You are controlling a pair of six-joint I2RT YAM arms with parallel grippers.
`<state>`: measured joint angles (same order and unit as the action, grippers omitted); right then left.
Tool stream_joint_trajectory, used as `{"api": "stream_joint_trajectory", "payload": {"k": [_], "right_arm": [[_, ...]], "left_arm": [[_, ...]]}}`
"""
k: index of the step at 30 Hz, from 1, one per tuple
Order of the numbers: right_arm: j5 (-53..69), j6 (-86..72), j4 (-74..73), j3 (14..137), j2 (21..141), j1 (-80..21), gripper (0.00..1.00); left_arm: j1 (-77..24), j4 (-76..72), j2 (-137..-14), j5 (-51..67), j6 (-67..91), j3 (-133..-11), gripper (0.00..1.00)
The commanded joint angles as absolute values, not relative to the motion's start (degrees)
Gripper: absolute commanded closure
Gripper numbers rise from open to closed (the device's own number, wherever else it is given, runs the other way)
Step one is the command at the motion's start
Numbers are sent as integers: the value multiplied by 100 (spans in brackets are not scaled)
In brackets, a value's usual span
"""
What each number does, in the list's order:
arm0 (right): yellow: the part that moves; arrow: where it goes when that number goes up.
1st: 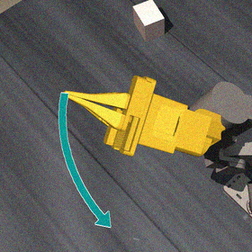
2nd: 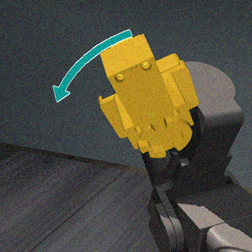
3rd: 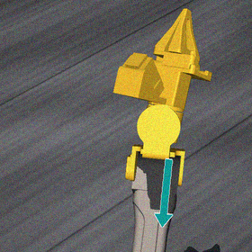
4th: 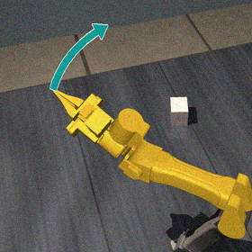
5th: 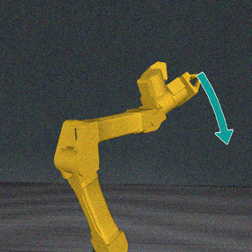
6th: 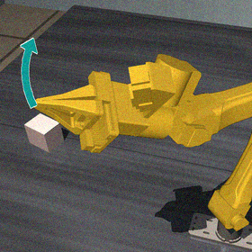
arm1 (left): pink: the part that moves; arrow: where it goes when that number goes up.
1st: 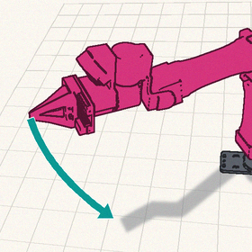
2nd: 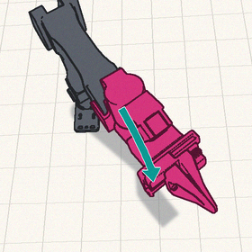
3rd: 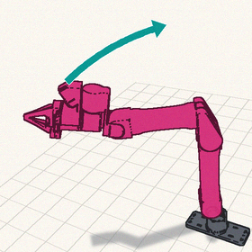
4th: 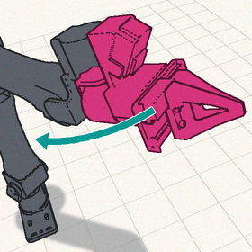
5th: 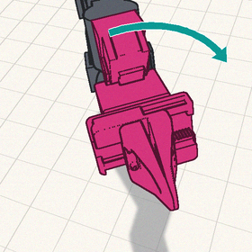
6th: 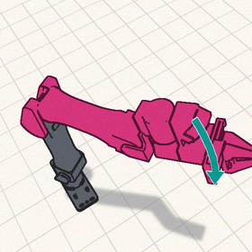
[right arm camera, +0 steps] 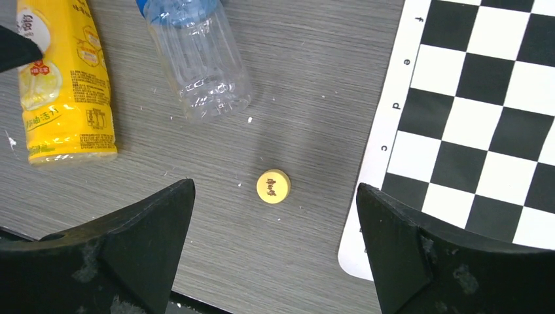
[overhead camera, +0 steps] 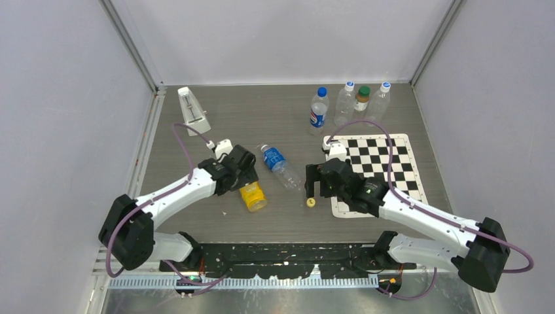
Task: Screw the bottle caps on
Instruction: Pick up the plastic bottle at the center of the board.
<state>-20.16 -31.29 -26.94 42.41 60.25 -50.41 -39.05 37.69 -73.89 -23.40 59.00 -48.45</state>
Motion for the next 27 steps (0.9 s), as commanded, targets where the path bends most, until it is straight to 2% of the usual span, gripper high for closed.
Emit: {"api": "stream_joint_trajectory", "payload": {"k": [1, 6, 15, 24, 27], "right_arm": [[-2397, -3157, -2411, 4032, 5567, -5071, 0], [-2380, -2964, -2321, 3756, 5206, -5071, 0], [-2223, -3046, -2364, 3774, 5408, -5075, 0], [-2166, -3089, -2230, 3774, 5464, -5072, 0], [-2234, -3207, -2186, 3758, 5417, -5071, 0]], "left_arm": [[-3921, 3169, -7726, -2395, 6135, -5018, 1], [-3911, 2928, -8077, -2493, 6367, -4898, 5], [-3826, 2705, -8427, -2309, 6571, -4753, 20], [-3816, 2862, -8064, -2082, 6343, -4641, 56], [-3821, 2715, -7639, -2042, 5757, -4611, 61]]}}
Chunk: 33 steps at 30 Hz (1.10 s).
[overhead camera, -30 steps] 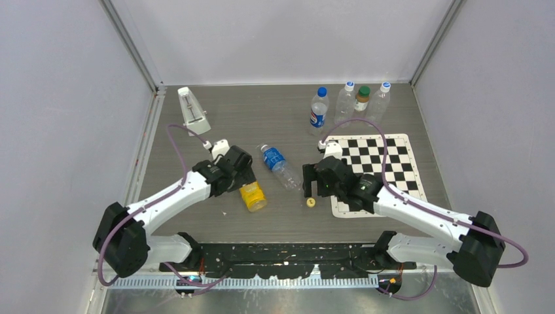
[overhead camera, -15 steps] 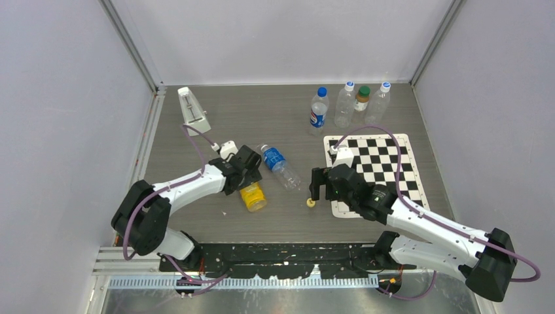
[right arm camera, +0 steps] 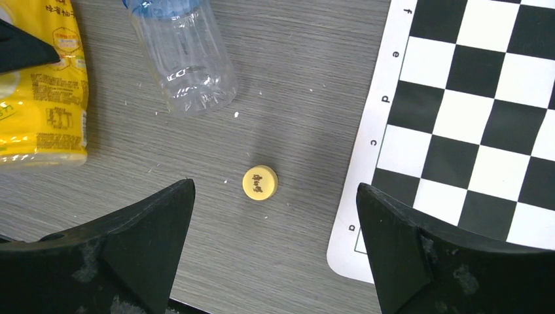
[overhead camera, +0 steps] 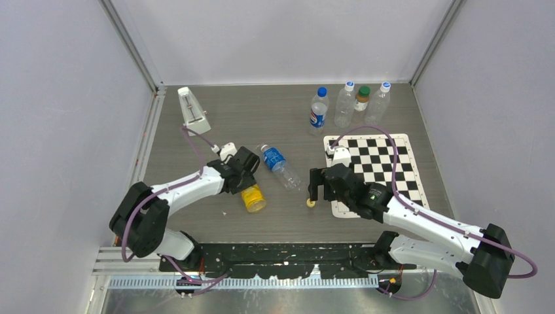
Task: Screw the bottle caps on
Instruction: Pick up the plastic bottle at the center of the board.
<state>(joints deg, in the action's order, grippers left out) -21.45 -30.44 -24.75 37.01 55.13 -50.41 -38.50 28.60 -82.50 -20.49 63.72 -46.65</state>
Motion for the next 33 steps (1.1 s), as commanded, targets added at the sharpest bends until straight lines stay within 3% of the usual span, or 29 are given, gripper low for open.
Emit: {"api": "stream_joint_trajectory", "payload": {"k": [1, 7, 12, 23, 33], "right_arm": [[-2268, -3221, -2187, 3778, 5402, -5067, 0], [-2172, -3223, -2648, 4219, 5542, -5062, 0], [-1873, -3223, -2815, 4467, 5657, -5063, 0], [-1138, -2964, -2767, 5377, 5704, -5063, 1], [-1012, -3605, -2037, 6649, 6195, -5054, 19]], "left_arm": [[-3817, 2649, -7480, -2037, 5531, -4594, 62], [-3815, 1801, -6079, -2164, 3730, -4197, 66], [-3816, 884, -4928, -1980, 2088, -3763, 61], [-3815, -952, -3636, -224, 45, -2836, 59], [-3817, -1499, -3759, 1301, -340, -2771, 60]]}}
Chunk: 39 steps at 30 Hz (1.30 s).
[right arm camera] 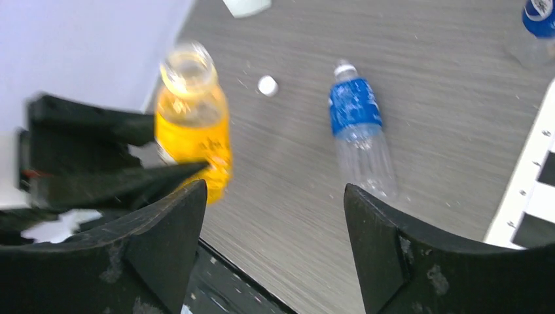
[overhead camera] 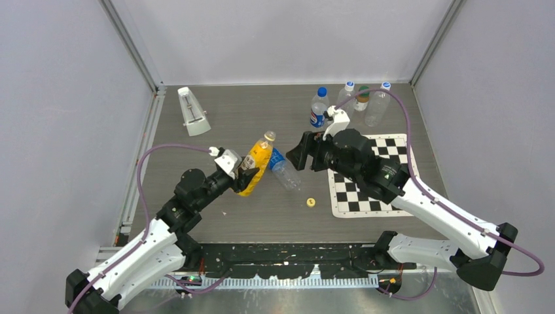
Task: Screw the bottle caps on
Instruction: Pick up the plastic bottle at the center of the board.
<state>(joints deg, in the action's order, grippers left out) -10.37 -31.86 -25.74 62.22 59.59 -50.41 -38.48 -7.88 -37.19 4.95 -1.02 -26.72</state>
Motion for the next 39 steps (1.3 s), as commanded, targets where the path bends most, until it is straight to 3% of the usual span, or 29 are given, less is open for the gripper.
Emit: {"api": "stream_joint_trajectory", "payload": {"k": [1, 13, 19, 20, 21, 23, 25, 28, 39], "right_arm": [[-1016, -3666, -1946, 6747, 6253, -5054, 20], [-635, -4290, -887, 6713, 6742, -5027, 38], [-406, -4404, -783, 6672, 6886, -5027, 63], [-379, -4404, -782, 6671, 6897, -5027, 72], [-339, -4377, -782, 6675, 6916, -5027, 84], [-252, -4244, -808, 6724, 6950, -5027, 97], [-152, -4071, -888, 6772, 6986, -5027, 99], [-90, -3756, -948, 6834, 7040, -5027, 100], [159, -3267, -934, 6897, 7129, -5027, 100]], "left_arm": [[-3817, -1578, -3780, 1395, -312, -2760, 60], [-3820, -1957, -3946, 2060, -33, -2716, 61], [-3817, -1953, -3898, 1968, -35, -2697, 61], [-3816, -1910, -3895, 1949, -40, -2710, 58], [-3817, -1799, -3886, 1912, -48, -2748, 53], [-3815, -1418, -3886, 1895, -88, -2918, 32], [-3817, -932, -3914, 1890, -105, -3175, 15], [-3816, -62, -4052, 1915, -94, -3728, 4], [-3821, 1979, -5048, 1634, 267, -5060, 1]]}}
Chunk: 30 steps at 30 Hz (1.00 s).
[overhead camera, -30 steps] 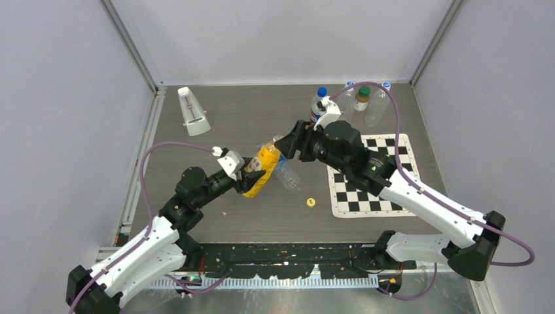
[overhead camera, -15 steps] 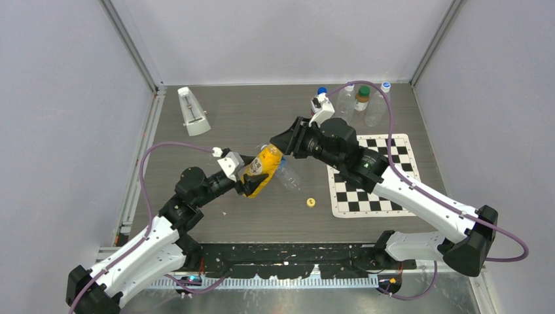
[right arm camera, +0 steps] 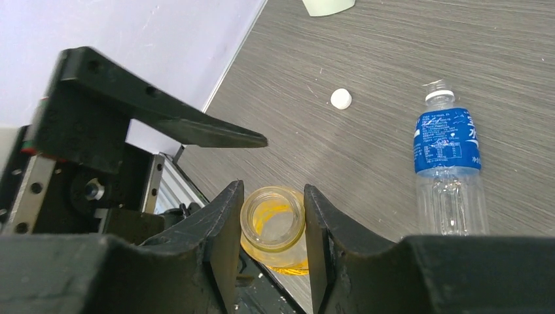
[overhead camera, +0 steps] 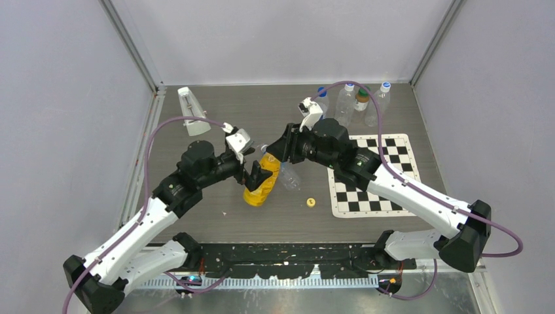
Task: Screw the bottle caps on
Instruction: Pick up the plastic bottle at the center of the board.
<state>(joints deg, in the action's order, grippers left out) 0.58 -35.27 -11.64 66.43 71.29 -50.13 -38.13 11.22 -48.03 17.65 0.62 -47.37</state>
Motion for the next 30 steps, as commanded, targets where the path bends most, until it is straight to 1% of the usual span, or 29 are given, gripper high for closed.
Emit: {"api": "stream_joint_trajectory", "payload": {"k": [1, 5, 10, 16, 19, 22, 25, 30], "right_arm": [[154, -3262, -928, 6903, 7146, -5025, 100], [174, -3299, -893, 6922, 7209, -5028, 100], [184, -3322, -889, 6951, 7221, -5027, 100], [294, -3393, -794, 6919, 7180, -5023, 100], [359, -3401, -729, 6906, 7155, -5027, 100], [419, -3399, -718, 6894, 7154, -5025, 100], [473, -3401, -680, 6872, 7161, -5027, 100], [558, -3406, -604, 6807, 7111, -5027, 100]], "left_arm": [[-3821, 1996, -5098, 1645, 309, -5065, 1], [-3820, 1757, -5085, 1666, 594, -4862, 3], [-3816, 1272, -4931, 1691, 709, -4421, 2], [-3815, 554, -4920, 1921, 743, -3969, 6], [-3819, 401, -4991, 1991, 758, -3901, 11], [-3819, 189, -5018, 2145, 848, -3856, 20], [-3821, -40, -5088, 2300, 994, -3800, 25], [-3816, -529, -5206, 2510, 1255, -3692, 39]]}}
